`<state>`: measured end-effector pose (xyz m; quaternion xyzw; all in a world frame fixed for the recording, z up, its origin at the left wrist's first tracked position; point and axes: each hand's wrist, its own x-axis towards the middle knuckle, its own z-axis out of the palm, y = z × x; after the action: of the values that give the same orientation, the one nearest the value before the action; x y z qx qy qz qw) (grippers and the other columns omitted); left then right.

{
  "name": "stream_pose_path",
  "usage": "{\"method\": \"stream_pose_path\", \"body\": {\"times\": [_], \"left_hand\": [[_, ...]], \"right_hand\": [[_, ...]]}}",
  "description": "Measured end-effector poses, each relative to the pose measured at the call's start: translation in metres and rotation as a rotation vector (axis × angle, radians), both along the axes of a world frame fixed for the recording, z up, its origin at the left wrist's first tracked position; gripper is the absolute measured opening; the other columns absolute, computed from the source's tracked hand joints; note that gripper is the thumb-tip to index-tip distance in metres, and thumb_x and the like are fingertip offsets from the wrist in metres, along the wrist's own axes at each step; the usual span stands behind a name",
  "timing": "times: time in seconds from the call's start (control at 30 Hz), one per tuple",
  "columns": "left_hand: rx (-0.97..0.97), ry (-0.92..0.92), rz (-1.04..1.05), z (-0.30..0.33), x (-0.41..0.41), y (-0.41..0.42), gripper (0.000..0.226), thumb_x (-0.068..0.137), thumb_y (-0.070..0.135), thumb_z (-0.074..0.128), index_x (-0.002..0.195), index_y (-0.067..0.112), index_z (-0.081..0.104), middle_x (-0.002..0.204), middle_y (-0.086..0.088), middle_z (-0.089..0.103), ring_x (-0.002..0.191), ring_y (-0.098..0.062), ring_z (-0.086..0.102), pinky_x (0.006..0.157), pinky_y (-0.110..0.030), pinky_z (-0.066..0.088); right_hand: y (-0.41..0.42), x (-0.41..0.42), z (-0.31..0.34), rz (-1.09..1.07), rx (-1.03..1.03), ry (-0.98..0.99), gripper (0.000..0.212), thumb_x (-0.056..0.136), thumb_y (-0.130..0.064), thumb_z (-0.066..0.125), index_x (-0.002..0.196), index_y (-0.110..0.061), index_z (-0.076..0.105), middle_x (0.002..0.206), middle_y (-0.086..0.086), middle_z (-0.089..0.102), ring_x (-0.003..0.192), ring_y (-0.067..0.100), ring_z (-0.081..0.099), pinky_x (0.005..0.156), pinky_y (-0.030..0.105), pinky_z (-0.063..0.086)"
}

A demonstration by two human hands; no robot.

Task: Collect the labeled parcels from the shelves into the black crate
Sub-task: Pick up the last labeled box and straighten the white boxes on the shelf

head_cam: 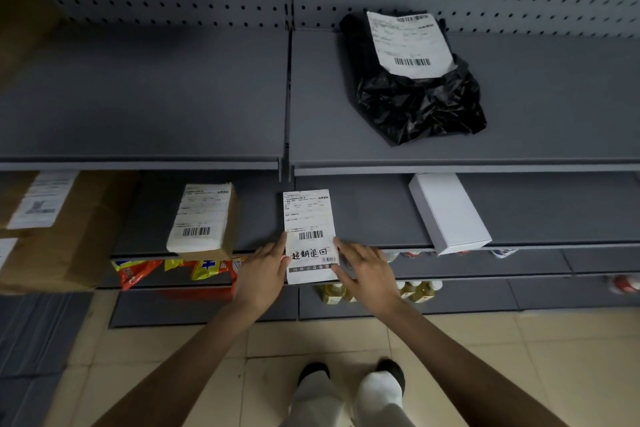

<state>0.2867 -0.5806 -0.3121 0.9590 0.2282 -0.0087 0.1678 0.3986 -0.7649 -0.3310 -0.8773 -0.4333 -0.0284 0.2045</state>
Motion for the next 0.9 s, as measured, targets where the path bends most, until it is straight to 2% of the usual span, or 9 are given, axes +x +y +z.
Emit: {"method": "stream_pose_path", "body": {"times": [0.07, 0.13, 0.27, 0.37, 0.53, 0.67, 0.7, 0.8, 0.9], "left_hand": [[-0.030, 0.003, 0.016, -0.002, 0.000, 0.000, 0.053, 0.099, 0.032, 0.036, 0.147, 0.020, 0.018, 0.125, -0.001, 0.057, 0.102, -0.014, 0.058, 0.079, -0.029, 0.051], [-0.078, 0.007, 0.039, -0.003, -0.001, 0.001, 0.054, 0.098, 0.034, 0.037, 0.147, 0.019, 0.018, 0.122, 0.001, 0.059, 0.095, -0.014, 0.062, 0.074, -0.028, 0.053], [-0.128, 0.023, 0.035, -0.007, -0.002, 0.003, 0.049, 0.098, 0.035, 0.036, 0.144, 0.021, 0.024, 0.114, 0.002, 0.064, 0.089, -0.013, 0.064, 0.066, -0.026, 0.054], [-0.154, 0.005, 0.025, -0.009, -0.006, 0.001, 0.049, 0.099, 0.032, 0.036, 0.145, 0.025, 0.021, 0.109, -0.002, 0.064, 0.087, -0.015, 0.063, 0.065, -0.024, 0.051], [-0.163, -0.028, 0.045, -0.005, -0.004, -0.001, 0.051, 0.098, 0.028, 0.037, 0.146, 0.026, 0.019, 0.115, -0.003, 0.062, 0.087, -0.015, 0.062, 0.068, -0.028, 0.054], [-0.171, -0.060, 0.057, 0.002, -0.003, -0.002, 0.052, 0.099, 0.028, 0.036, 0.147, 0.028, 0.016, 0.118, -0.004, 0.060, 0.088, -0.015, 0.062, 0.065, -0.024, 0.051], [-0.175, -0.067, 0.060, 0.003, -0.004, -0.002, 0.052, 0.099, 0.028, 0.036, 0.147, 0.028, 0.016, 0.119, -0.004, 0.060, 0.088, -0.015, 0.062, 0.064, -0.022, 0.049], [-0.210, -0.060, 0.065, 0.005, -0.005, -0.002, 0.053, 0.099, 0.030, 0.037, 0.147, 0.030, 0.015, 0.123, -0.002, 0.058, 0.091, -0.014, 0.062, 0.064, -0.021, 0.050], [-0.246, -0.064, 0.060, 0.006, -0.005, -0.003, 0.055, 0.098, 0.028, 0.040, 0.146, 0.032, 0.014, 0.125, 0.000, 0.058, 0.096, -0.014, 0.062, 0.068, -0.024, 0.054]], "right_hand": [[-0.002, 0.000, 0.000, -0.064, -0.031, 0.092, 0.059, 0.089, -0.052, 0.038, 0.129, -0.013, 0.056, 0.115, 0.004, 0.067, 0.106, 0.025, 0.063, 0.089, 0.040, 0.052], [-0.003, 0.001, -0.003, -0.085, -0.117, 0.211, 0.063, 0.093, -0.056, 0.032, 0.140, -0.017, 0.043, 0.123, 0.002, 0.064, 0.115, 0.022, 0.058, 0.098, 0.037, 0.043], [0.002, 0.000, -0.003, -0.043, -0.202, 0.337, 0.052, 0.100, -0.045, 0.031, 0.146, -0.022, 0.026, 0.123, -0.006, 0.063, 0.119, 0.015, 0.053, 0.106, 0.033, 0.030], [0.005, -0.004, -0.002, -0.034, -0.160, 0.377, 0.050, 0.101, -0.037, 0.035, 0.147, -0.020, 0.024, 0.119, -0.006, 0.065, 0.114, 0.015, 0.058, 0.104, 0.032, 0.032], [0.005, -0.013, 0.003, 0.021, -0.086, 0.419, 0.053, 0.100, -0.032, 0.039, 0.148, -0.018, 0.020, 0.129, -0.004, 0.061, 0.110, 0.015, 0.061, 0.099, 0.038, 0.046], [0.003, -0.013, 0.002, -0.017, -0.059, 0.446, 0.052, 0.100, -0.036, 0.034, 0.148, -0.021, 0.018, 0.132, -0.005, 0.057, 0.115, 0.015, 0.058, 0.107, 0.041, 0.036], [0.003, -0.014, 0.002, -0.024, -0.043, 0.476, 0.053, 0.099, -0.041, 0.032, 0.148, -0.024, 0.018, 0.133, -0.004, 0.057, 0.114, 0.015, 0.058, 0.105, 0.043, 0.040], [0.004, -0.014, 0.005, -0.050, 0.000, 0.566, 0.054, 0.096, -0.053, 0.027, 0.145, -0.034, 0.015, 0.136, -0.003, 0.054, 0.108, 0.019, 0.062, 0.087, 0.044, 0.054], [0.005, -0.012, 0.014, -0.085, 0.031, 0.615, 0.048, 0.099, -0.045, 0.032, 0.143, -0.032, 0.019, 0.132, -0.007, 0.056, 0.095, 0.015, 0.066, 0.071, 0.031, 0.058]]}}
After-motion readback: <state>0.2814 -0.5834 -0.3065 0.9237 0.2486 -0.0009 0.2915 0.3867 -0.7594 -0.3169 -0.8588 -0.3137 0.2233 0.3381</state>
